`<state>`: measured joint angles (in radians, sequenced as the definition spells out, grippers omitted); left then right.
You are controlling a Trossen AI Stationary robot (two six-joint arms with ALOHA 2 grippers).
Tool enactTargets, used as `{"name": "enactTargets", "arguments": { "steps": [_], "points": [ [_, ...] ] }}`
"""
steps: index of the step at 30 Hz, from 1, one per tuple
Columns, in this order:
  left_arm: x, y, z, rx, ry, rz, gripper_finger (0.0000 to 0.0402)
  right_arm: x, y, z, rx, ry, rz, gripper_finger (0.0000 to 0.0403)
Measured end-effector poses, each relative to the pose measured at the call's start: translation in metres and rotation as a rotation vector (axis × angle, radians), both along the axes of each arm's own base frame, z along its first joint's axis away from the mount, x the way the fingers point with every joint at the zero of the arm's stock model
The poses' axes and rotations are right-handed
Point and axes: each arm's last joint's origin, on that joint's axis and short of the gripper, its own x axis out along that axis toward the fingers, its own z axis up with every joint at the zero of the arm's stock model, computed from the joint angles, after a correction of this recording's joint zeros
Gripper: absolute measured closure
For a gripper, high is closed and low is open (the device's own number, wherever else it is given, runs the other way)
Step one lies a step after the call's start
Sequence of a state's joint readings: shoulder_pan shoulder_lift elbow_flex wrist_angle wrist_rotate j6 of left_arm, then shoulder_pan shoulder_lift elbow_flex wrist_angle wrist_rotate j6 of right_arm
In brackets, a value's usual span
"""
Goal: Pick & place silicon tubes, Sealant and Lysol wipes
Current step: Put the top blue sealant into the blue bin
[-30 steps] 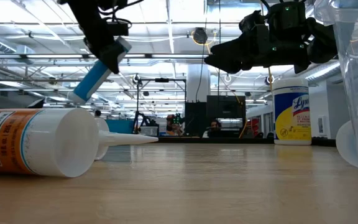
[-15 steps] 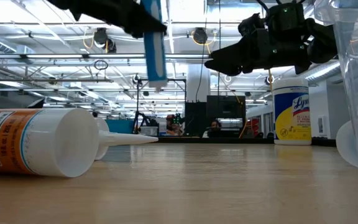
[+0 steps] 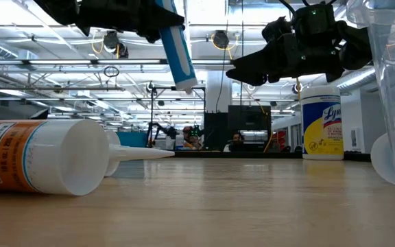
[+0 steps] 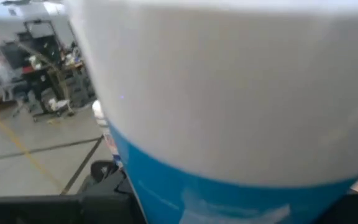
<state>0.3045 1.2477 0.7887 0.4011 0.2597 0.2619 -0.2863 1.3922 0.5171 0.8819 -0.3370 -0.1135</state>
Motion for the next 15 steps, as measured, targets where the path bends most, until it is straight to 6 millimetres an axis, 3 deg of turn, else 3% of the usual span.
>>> {"name": "enactTargets", "arguments": {
  "steps": [3, 9, 15],
  "points": [
    [-0.009, 0.005, 0.004, -0.011, 0.14, 0.173, 0.0193, 0.0, 0.0, -0.001, 0.004, 0.009, 0.0, 0.0039],
    [-0.034, 0.014, 0.028, 0.013, 0.523, 0.73, 0.0193, 0.0, 0.0, -0.001, 0.013, 0.013, -0.002, 0.0039],
    [-0.051, 0.018, 0.04, -0.048, 0.681, 0.831, 0.0193, 0.0, -0.001, -0.001, -0.014, 0.005, -0.027, 0.0039]
  ]
}}
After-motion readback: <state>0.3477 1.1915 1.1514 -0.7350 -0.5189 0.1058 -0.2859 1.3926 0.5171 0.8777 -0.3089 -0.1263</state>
